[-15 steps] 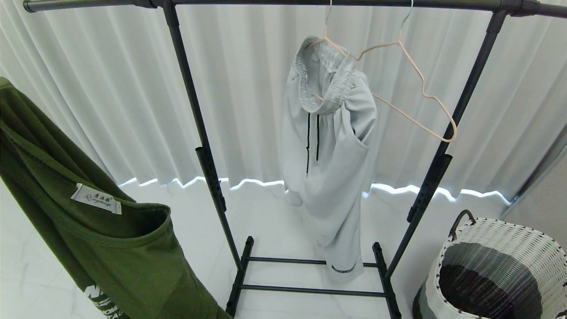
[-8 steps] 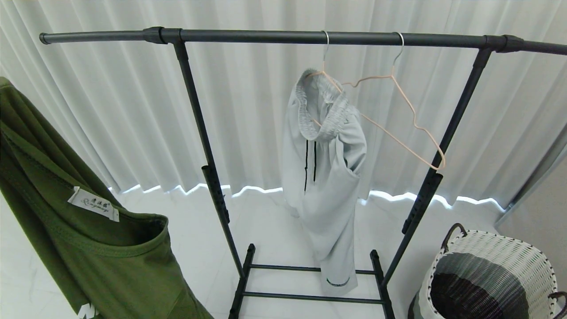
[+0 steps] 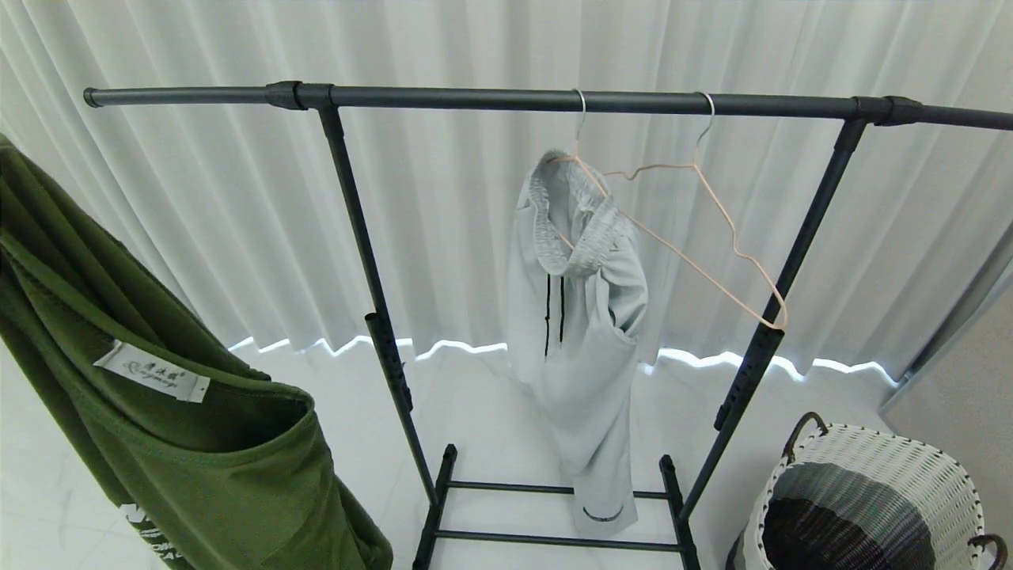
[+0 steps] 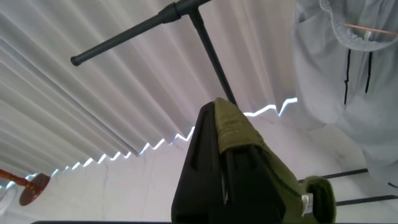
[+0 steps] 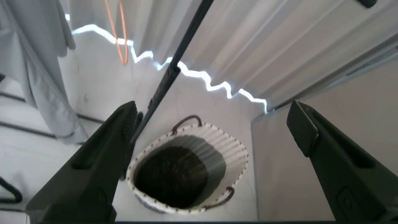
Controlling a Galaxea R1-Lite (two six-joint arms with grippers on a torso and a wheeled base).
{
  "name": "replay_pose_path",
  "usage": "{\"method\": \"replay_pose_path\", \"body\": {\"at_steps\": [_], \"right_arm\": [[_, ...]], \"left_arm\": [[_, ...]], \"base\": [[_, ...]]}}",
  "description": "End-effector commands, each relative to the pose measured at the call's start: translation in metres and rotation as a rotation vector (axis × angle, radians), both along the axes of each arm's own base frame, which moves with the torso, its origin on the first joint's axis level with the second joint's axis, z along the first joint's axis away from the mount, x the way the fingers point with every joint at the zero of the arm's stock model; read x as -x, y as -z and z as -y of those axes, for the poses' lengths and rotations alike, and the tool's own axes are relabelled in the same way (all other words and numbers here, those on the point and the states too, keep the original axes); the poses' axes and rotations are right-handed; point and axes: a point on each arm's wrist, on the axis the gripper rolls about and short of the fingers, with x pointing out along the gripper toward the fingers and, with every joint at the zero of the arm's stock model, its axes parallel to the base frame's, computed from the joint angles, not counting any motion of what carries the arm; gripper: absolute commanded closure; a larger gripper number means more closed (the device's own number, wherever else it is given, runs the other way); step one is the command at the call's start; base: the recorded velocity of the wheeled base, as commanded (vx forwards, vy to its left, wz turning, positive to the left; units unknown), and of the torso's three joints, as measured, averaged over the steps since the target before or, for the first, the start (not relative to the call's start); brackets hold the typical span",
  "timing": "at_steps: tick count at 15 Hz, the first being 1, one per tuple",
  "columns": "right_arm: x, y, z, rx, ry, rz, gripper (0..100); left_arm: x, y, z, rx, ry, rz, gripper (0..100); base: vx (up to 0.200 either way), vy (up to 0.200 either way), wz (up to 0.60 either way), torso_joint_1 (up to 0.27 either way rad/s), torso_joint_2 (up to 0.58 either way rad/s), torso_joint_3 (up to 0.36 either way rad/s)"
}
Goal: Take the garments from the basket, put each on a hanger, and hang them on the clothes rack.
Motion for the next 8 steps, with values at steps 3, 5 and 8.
{"method": "replay_pose_path", "body": {"at_steps": [3,5,8], "right_arm": [[-0.0009,0.0003,-0.0005,0.003,-0.002,-0.002,0],[-0.0012,-0.0001,-0.0011,-0.005,-0.023,0.001,0],[-0.0027,0.0015,-0.0021,-0.011,-0.041,0.005,0]], "left_arm": [[-0.0007,0.0003,0.0010,-0.002,0.001,-0.002,100],[-0.0008,0.0003,0.0009,-0.002,-0.001,-0.002,100],[-0.0007,0.0014,0.0008,-0.005,-0.001,-0.004,100]], "base": [[0.200,0.000,0.00,0.006,-0.01,-0.001],[0.200,0.000,0.00,0.014,0.01,-0.005],[0.200,0.000,0.00,0.002,0.00,0.004]]}}
